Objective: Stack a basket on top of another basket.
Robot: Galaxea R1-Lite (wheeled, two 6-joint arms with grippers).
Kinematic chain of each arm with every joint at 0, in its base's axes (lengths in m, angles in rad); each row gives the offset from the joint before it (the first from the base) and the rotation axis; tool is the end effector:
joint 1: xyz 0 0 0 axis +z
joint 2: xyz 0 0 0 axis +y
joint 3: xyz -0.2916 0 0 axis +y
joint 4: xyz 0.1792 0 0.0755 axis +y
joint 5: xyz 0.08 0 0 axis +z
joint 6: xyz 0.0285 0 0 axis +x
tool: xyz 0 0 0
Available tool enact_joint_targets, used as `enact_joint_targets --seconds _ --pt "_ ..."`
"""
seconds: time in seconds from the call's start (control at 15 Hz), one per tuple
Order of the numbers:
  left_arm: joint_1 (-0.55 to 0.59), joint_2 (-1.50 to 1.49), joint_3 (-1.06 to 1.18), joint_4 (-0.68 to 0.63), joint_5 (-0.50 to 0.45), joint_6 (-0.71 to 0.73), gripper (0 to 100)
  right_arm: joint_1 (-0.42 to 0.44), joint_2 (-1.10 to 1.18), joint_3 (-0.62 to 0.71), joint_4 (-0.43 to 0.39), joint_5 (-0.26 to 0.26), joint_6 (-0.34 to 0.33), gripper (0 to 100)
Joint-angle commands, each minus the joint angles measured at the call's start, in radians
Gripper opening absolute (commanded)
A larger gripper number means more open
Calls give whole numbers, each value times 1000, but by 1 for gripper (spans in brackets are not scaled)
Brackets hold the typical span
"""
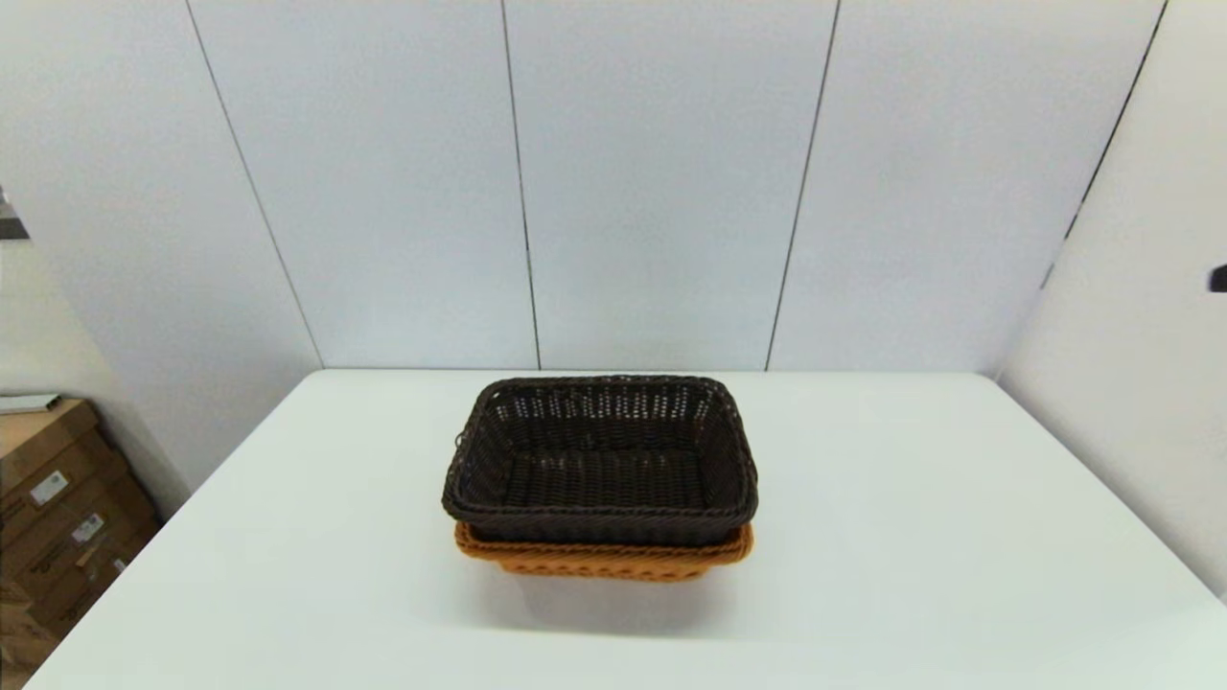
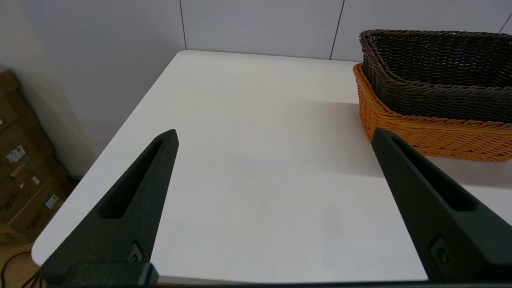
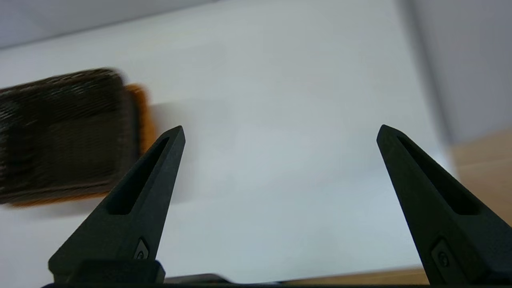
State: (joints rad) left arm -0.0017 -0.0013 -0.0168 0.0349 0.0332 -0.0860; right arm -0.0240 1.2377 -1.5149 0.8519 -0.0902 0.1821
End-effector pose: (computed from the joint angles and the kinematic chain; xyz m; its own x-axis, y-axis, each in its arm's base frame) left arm -0.0053 0.0010 0.0765 0.9994 0.0315 -0.0168 -0.0328 0.9958 -0.0853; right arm 0.1472 -0.0061 0.3383 0.8335 -0.1101 -0.5414 0.1963 0.9750 0.1038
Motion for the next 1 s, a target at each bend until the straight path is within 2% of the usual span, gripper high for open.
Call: enact_joint_targets --seconds 0.07,0.27,0.67,1.0 --pt "0 0 0 0 1 0 100 -10 -428 154 -7 -178 -72 100" --pt "0 0 0 0 1 -1 100 -11 -641 236 32 -204 -118 100" --pt "0 0 0 0 1 0 100 18 -968 390 35 -204 -270 100" --pt "0 0 0 0 1 -1 100 26 -1241 582 32 -198 -377 100"
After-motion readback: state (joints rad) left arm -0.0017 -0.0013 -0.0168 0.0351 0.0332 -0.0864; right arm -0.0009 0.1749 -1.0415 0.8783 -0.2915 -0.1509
